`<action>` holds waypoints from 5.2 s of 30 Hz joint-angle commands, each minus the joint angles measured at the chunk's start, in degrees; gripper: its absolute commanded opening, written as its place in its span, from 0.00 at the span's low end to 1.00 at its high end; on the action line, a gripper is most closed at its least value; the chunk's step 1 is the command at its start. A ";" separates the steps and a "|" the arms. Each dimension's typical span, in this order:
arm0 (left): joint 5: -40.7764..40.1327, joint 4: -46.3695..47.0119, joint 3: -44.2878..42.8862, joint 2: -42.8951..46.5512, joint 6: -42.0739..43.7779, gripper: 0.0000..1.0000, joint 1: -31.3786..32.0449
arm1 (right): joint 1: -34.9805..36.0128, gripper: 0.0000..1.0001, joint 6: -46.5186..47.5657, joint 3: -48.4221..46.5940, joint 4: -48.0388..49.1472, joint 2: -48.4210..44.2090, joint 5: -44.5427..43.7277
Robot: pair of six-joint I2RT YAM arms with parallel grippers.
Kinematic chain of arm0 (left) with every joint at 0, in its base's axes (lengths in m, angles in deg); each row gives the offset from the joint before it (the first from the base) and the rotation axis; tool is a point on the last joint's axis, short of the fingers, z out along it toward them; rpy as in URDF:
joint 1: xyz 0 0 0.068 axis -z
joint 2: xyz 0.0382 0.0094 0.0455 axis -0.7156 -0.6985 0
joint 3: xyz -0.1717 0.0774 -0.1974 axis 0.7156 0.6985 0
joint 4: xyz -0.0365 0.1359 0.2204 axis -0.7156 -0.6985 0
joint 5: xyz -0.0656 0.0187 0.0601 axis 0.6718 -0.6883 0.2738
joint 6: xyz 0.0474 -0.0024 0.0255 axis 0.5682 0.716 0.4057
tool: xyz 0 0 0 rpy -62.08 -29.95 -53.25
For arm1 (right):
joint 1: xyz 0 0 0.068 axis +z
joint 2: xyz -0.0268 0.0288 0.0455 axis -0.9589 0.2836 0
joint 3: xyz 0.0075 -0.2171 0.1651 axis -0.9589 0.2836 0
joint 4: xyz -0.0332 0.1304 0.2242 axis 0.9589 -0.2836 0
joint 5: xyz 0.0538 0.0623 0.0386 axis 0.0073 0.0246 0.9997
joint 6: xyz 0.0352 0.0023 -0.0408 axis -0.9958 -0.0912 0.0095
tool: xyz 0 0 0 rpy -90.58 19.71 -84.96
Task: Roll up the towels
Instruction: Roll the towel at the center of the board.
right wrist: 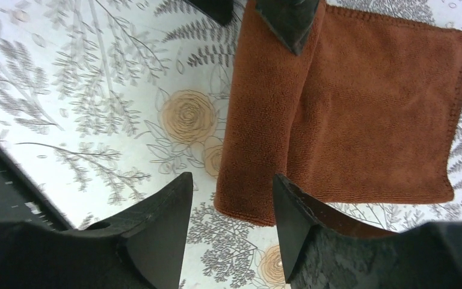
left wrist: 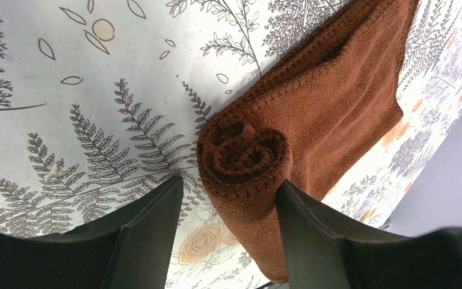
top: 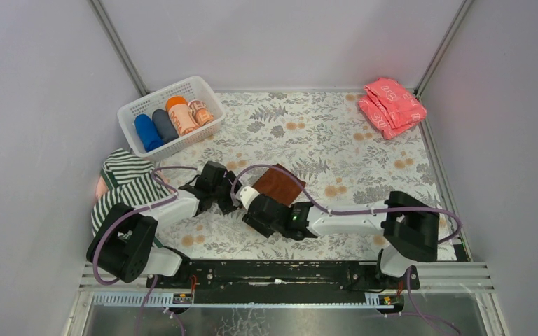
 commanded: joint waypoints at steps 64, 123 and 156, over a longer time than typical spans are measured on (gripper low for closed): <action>-7.26 -3.73 -0.77 0.15 -0.50 0.70 1.91 | -30.79 0.36 -13.51 2.29 16.06 16.54 63.34; -13.29 -12.53 -3.80 7.04 2.17 0.66 1.34 | -8.72 0.13 -2.89 5.95 6.94 4.13 30.64; -10.84 -7.73 -2.07 -0.06 2.36 0.58 1.94 | -29.76 0.22 -13.56 2.27 12.20 17.59 61.54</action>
